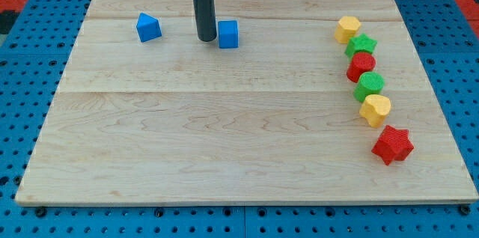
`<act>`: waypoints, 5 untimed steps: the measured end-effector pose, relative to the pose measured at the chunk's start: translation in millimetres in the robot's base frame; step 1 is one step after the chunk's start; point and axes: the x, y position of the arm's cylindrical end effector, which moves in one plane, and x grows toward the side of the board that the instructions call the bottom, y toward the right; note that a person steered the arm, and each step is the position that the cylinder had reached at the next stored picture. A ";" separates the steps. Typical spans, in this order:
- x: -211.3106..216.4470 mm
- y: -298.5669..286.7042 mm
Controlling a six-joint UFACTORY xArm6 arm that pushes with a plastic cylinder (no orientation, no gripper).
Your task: Move the blue cube top of the yellow hexagon
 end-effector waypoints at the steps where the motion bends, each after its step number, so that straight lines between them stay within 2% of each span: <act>1: -3.3 42.3; 2: -2.5 57.5; 3: -25.0 93.2; 4: -45.1 156.7; 5: -45.6 171.0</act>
